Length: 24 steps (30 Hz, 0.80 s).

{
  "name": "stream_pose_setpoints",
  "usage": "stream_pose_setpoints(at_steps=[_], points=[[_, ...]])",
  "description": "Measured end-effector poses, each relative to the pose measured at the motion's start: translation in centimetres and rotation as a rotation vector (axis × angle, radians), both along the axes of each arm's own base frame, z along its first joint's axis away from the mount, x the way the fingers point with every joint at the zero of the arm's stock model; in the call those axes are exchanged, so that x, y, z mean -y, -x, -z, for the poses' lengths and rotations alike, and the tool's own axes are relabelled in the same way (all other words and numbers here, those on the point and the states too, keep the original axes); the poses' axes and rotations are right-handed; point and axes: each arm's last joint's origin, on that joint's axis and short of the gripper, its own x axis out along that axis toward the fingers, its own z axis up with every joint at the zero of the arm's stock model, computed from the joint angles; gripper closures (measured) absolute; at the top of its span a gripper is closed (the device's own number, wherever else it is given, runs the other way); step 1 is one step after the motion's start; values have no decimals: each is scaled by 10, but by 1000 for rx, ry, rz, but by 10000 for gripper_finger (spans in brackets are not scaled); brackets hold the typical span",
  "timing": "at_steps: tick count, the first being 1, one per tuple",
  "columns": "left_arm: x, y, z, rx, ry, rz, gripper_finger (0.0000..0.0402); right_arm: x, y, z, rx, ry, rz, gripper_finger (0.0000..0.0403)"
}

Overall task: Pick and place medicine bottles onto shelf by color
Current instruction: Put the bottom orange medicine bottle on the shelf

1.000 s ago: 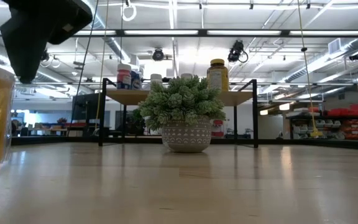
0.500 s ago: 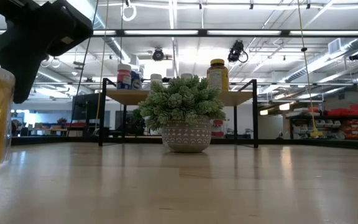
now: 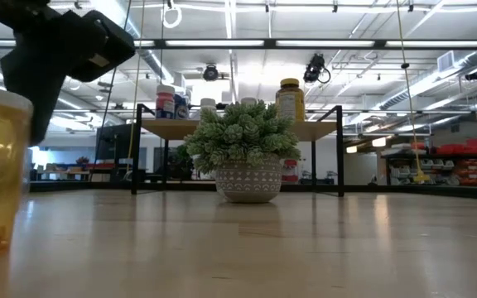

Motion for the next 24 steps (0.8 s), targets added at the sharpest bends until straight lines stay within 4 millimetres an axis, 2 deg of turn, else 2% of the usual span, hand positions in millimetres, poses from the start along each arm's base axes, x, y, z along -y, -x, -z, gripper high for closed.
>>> stream_pose_setpoints(at_steps=[6, 13, 17, 24], points=[[2, 0, 1, 1, 0, 10, 162, -1, 1, 0, -1, 2, -6, 89], [-10, -8, -2, -19, -15, -24, 180, -2, 1, 0, -1, 3, -9, 89], [-27, -24, -23, -45, -33, -93, 189, -2, 1, 0, -2, 2, -9, 89], [-78, -52, -63, -82, -78, -198, 178, -2, 2, 1, -25, -15, -29, 89]])
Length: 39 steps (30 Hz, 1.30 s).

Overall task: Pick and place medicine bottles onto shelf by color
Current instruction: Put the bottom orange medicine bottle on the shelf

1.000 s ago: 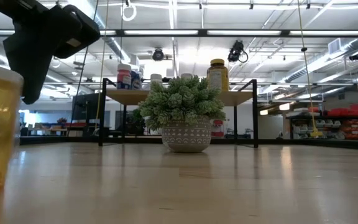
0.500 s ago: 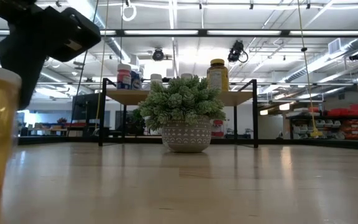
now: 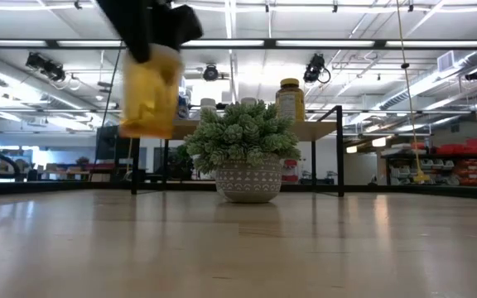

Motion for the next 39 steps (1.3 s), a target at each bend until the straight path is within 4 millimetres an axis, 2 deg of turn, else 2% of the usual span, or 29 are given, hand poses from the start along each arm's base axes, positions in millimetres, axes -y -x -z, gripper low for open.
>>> stream_pose_setpoints(at_steps=[7, 12, 16, 21, 26, 31, 36, 39], points=[[-65, -15, -51, -15, -58, -36, 189, -2, 2, 0, -3, -11, -4, 89], [-115, -2, -91, 93, -69, -87, 178, -3, 3, 0, -3, -10, -8, 89], [-159, 10, -109, 150, -87, -171, 184, -3, 3, 0, 10, -4, 4, 89], [-210, 18, -113, 161, -96, -320, 182, 0, 1, -1, 51, 40, 39, 89], [-244, 26, -113, 157, -101, -427, 176, 7, -5, -1, 48, 51, 61, 89], [-264, 32, -113, 157, -118, -462, 184, 19, -14, -1, 45, 60, 98, 89], [-280, 31, -115, 214, -140, -481, 174, 31, -23, -1, 38, 75, 131, 89], [-292, 31, -109, 189, -141, -492, 173, 38, -28, -1, 32, 87, 143, 89]])
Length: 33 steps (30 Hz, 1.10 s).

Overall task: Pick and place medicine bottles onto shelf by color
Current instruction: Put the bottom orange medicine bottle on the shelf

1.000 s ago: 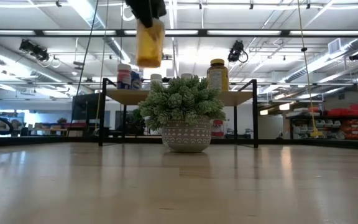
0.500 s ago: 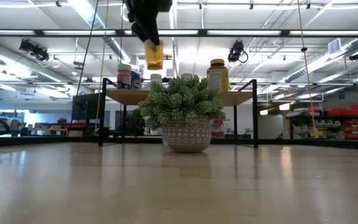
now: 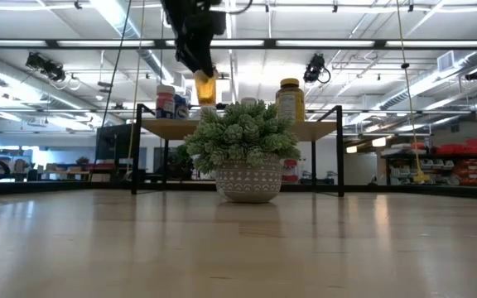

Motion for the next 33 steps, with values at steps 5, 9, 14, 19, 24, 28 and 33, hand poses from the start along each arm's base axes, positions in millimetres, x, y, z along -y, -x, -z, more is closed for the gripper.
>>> stream_pose_setpoints(at_steps=[5, 9, 14, 19, 24, 28, 33], points=[[-12, -2, 15, -83, 10, 18, 181, 9, -6, 0, -1, 1, 28, 89], [-15, -5, 17, -71, 5, 15, 173, 12, -8, 0, 1, -1, 39, 89], [-18, -7, 18, -66, -5, 16, 174, 14, -9, 0, -2, 0, 43, 89], [-24, -7, 20, -63, -5, 0, 179, 15, -10, 0, -8, -2, 40, 89], [-27, -7, 24, -74, 9, -16, 172, 15, -10, 0, -13, 5, 33, 89], [-27, -7, 24, -75, 9, -16, 172, 15, -10, 0, -13, 5, 33, 89], [-28, -6, 25, -83, 15, -18, 177, 15, -10, 0, -14, 7, 31, 89]])
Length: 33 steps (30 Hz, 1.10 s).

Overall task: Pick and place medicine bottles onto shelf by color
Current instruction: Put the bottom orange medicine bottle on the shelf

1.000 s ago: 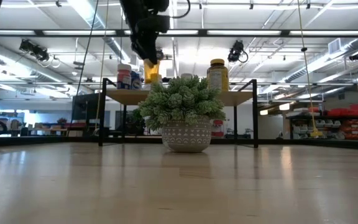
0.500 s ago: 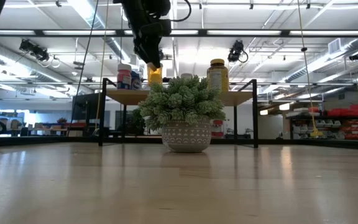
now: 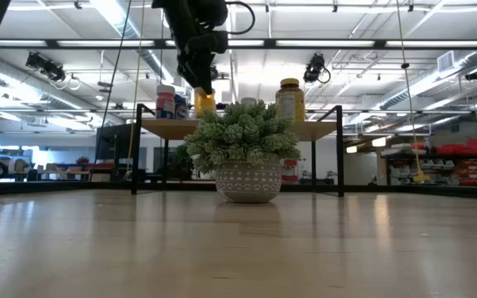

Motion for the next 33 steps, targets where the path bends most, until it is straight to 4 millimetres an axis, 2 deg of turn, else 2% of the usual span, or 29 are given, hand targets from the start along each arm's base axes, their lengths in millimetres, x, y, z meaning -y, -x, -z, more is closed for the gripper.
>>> stream_pose_setpoints(at_steps=[27, 33], points=[[-3, 2, 0, 20, 49, -45, 173, -1, 0, 0, -17, -5, -20, 89], [-4, 3, 0, 13, 31, -71, 154, -1, 0, 1, -23, -16, -26, 89]])
